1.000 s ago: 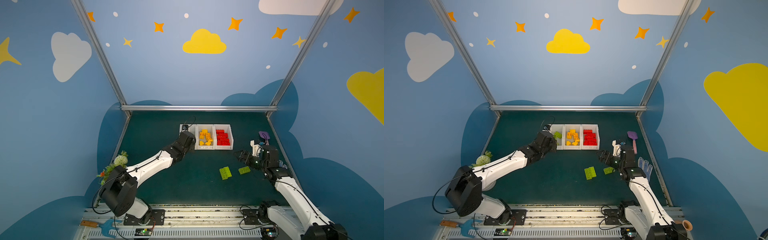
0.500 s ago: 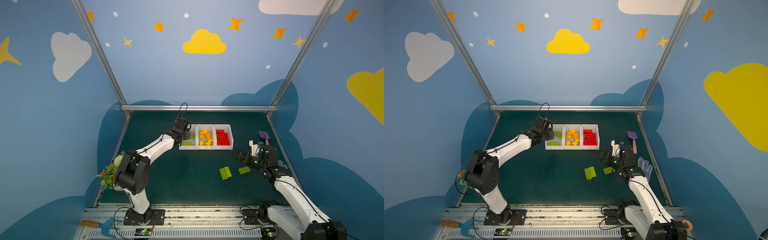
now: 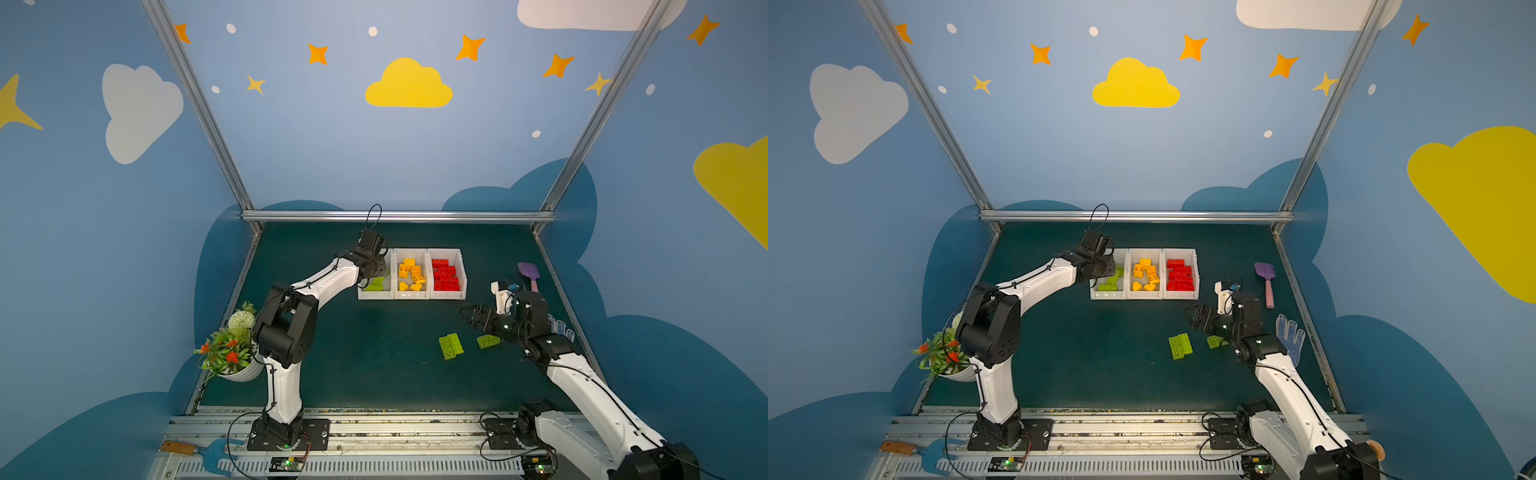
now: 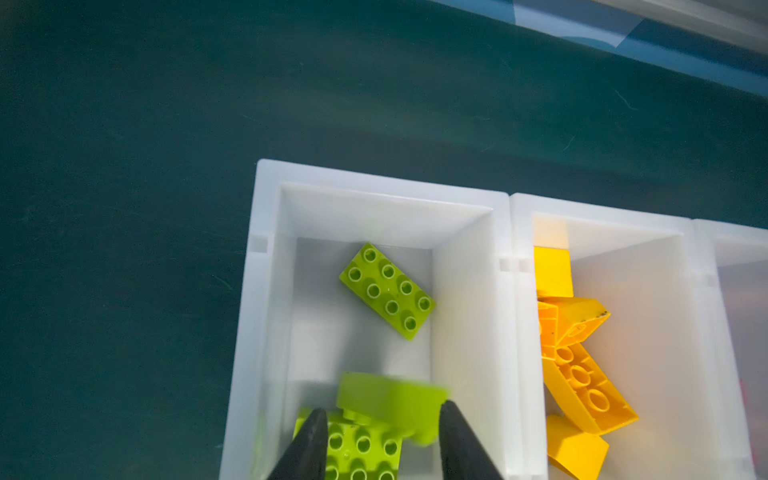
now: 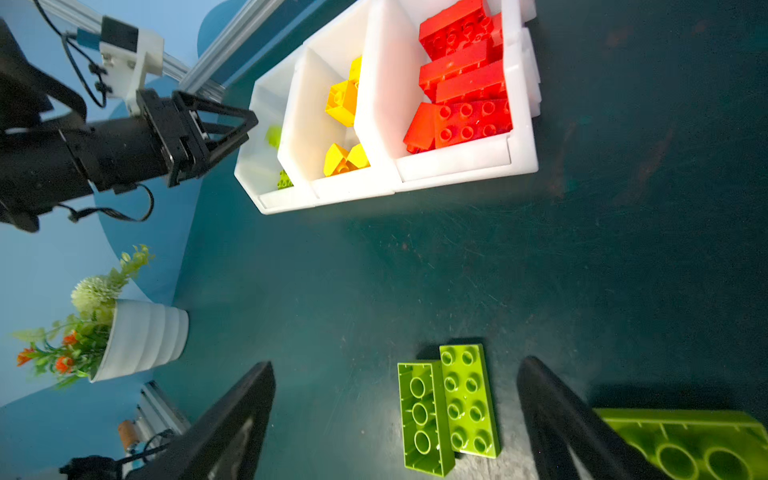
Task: Sort the legos into containers by color
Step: 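Lower and release the lime-green brick into the compartment with the left gripper, then withdraw the left arm while the right gripper lowers over the lime-green bricks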
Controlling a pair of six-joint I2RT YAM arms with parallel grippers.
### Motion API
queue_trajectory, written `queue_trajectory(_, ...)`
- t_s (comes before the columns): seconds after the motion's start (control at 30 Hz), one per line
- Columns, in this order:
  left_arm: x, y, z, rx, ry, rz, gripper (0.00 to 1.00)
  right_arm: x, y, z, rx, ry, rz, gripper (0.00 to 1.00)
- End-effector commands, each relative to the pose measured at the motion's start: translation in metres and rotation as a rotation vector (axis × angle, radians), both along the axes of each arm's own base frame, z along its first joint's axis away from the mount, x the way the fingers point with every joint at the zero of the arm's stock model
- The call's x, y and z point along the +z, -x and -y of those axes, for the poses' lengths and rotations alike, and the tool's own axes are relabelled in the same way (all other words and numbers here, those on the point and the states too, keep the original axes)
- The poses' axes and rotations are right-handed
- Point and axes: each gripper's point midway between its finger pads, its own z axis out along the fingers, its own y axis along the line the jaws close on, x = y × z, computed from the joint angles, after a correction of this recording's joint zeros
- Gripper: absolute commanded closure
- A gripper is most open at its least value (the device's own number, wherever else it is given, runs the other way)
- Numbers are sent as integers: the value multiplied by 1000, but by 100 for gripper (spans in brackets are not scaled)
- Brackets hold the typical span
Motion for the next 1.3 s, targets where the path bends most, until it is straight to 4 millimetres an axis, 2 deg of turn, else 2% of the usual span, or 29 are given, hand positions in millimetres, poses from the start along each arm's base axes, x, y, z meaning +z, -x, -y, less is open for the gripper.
queue_trajectory(0.0,1,-2,-3,12,3,-21,44,10,-1,3,-6,96,58,10)
queue_trajectory(0.13,16,0,-1,14,19,-17,34,11,3,1,-1,143,53,10)
queue_trajectory(0.33,57,17,-2,21,102,52,29,10,18,-6,37,197,36,10)
queue_trajectory(0.43,82,35,0,9,141,100,28,8,30,-10,58,222,27,10)
queue_trajectory(0.53,98,56,-2,10,179,130,27,4,39,-11,67,271,19,11)
queue_trajectory(0.67,115,87,-14,31,243,156,24,-1,50,-10,75,334,-11,13)
queue_trajectory(0.73,126,103,-19,29,267,181,21,-10,57,-7,80,383,-43,15)
queue_trajectory(0.77,130,113,-23,27,275,190,20,-1,57,-9,78,385,-34,15)
queue_trajectory(0.87,142,138,-34,24,289,219,15,-7,63,-9,80,424,-61,18)
queue_trajectory(1.0,139,176,-54,11,273,231,11,-23,69,-14,98,466,-129,22)
queue_trajectory(1.13,121,208,-75,30,270,237,9,-40,71,-23,102,487,-189,25)
queue_trajectory(1.27,101,230,-86,46,290,218,9,-56,71,-35,121,508,-235,30)
